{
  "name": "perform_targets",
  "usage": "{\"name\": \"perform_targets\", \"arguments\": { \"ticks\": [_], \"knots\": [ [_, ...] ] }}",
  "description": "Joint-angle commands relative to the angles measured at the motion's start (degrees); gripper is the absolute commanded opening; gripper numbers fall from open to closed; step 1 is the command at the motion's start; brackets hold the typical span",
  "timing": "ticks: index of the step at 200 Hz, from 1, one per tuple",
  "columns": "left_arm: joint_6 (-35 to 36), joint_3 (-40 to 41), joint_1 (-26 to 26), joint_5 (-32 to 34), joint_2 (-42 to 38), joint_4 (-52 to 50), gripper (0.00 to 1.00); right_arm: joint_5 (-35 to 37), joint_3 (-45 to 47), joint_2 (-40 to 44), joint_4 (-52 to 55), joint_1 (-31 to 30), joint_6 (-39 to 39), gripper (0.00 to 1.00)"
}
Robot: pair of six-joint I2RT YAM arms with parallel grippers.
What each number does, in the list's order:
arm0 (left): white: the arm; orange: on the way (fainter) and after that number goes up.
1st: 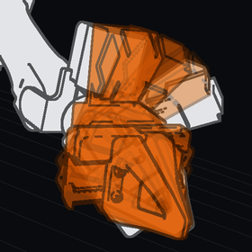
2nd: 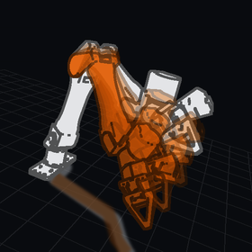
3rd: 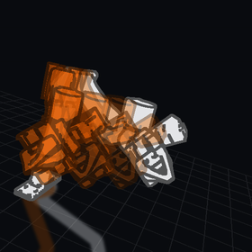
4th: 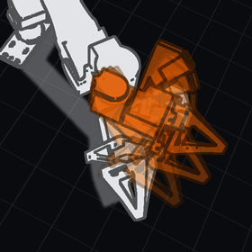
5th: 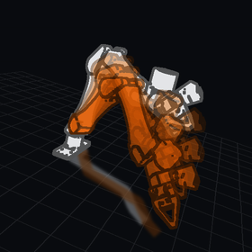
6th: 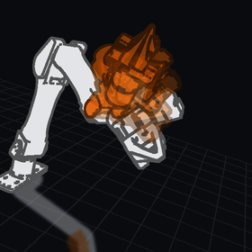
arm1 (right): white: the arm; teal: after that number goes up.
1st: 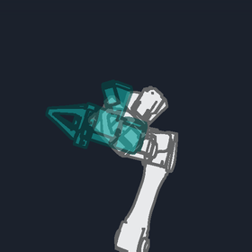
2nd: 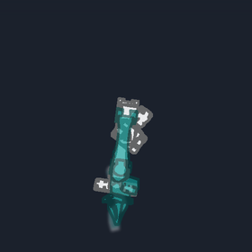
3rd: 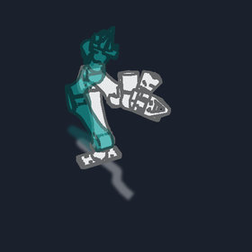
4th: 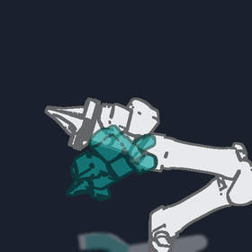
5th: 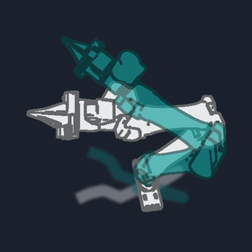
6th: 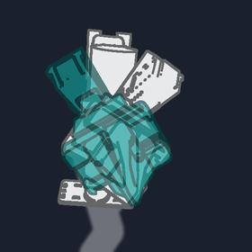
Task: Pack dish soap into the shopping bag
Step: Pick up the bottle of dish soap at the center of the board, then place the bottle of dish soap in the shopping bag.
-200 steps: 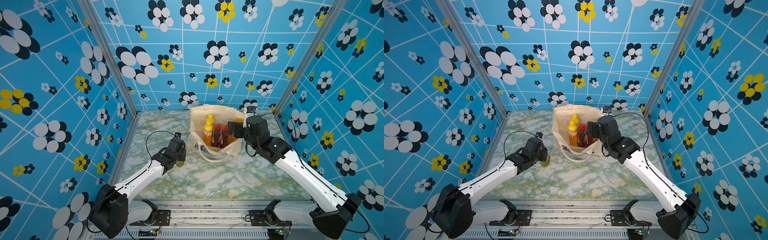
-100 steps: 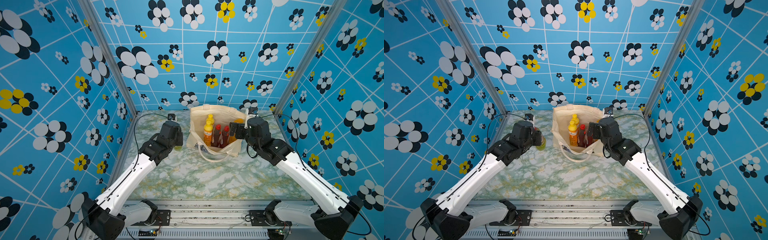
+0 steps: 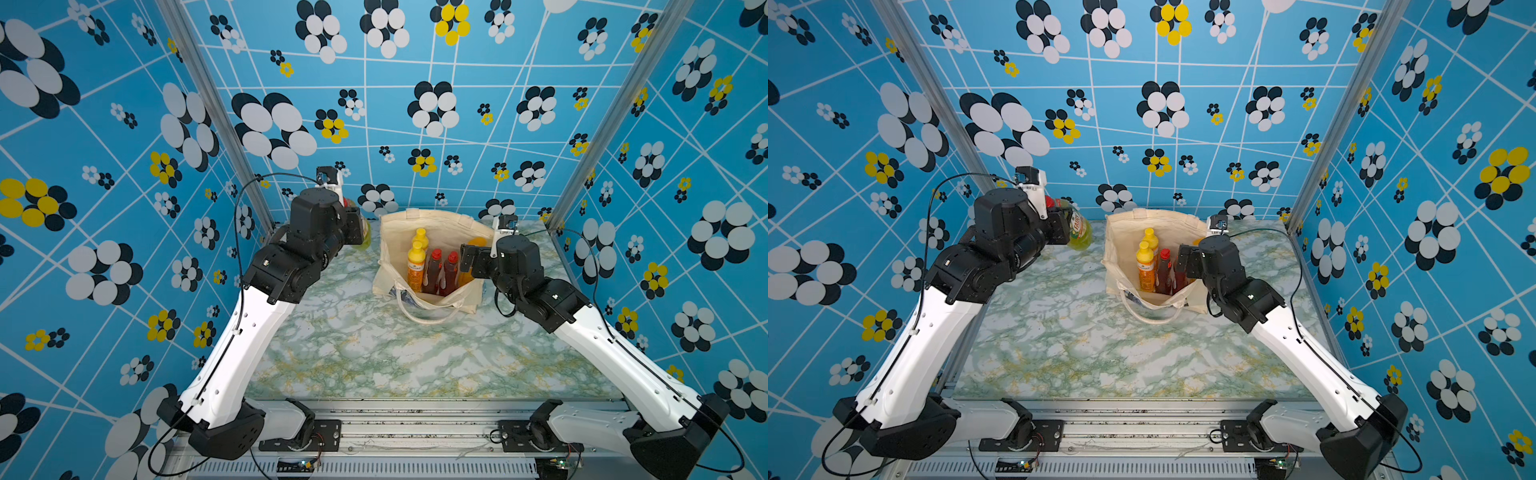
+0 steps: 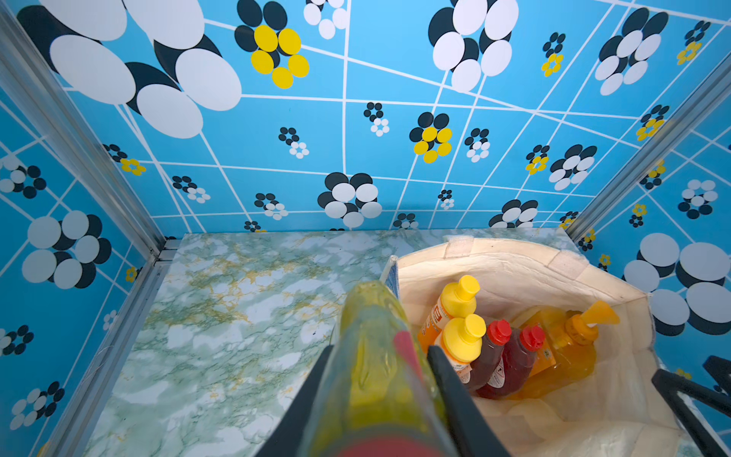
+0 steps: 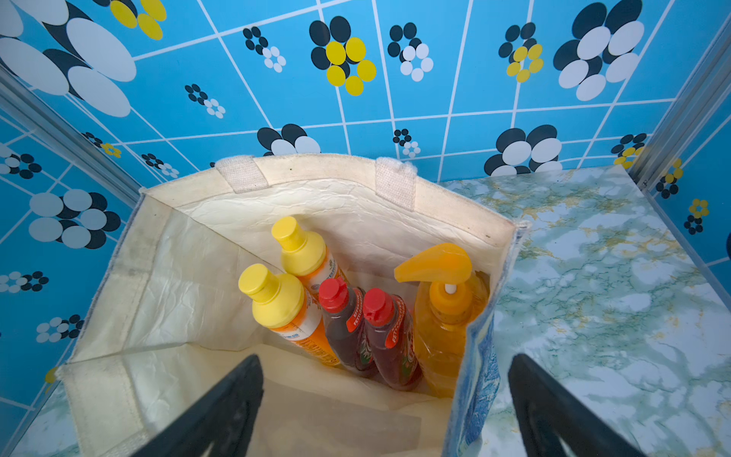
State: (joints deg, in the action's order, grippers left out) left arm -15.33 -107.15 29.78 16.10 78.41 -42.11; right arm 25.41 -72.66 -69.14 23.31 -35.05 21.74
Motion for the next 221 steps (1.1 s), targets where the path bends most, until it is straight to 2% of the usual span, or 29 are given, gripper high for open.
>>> {"name": "perform_targets", "arguments": {
  "ticks": [1, 84, 126, 221],
  "knots": [
    [1.1, -6.1, 0.5, -2.4, 2.1, 3.4, 0.0, 1.0, 0.6, 0.9, -0.5, 0.4, 0.4, 0.99],
    [1.1, -26.0, 1.4, -10.5, 18.0, -4.8, 0.0, 1.4, 1.3, 2.0, 0.0, 0.5, 0.7, 0.99],
    [0.5, -33.7, 1.8, -11.5, 25.4, -7.0, 0.0, 1.5, 1.8, 3.1, 0.2, 0.6, 0.8, 0.99],
    [-0.1, -34.5, 2.0, -9.6, 33.1, -8.0, 0.0, 2.2, 2.1, 3.8, 0.6, 0.5, 0.5, 0.99]
  ]
}}
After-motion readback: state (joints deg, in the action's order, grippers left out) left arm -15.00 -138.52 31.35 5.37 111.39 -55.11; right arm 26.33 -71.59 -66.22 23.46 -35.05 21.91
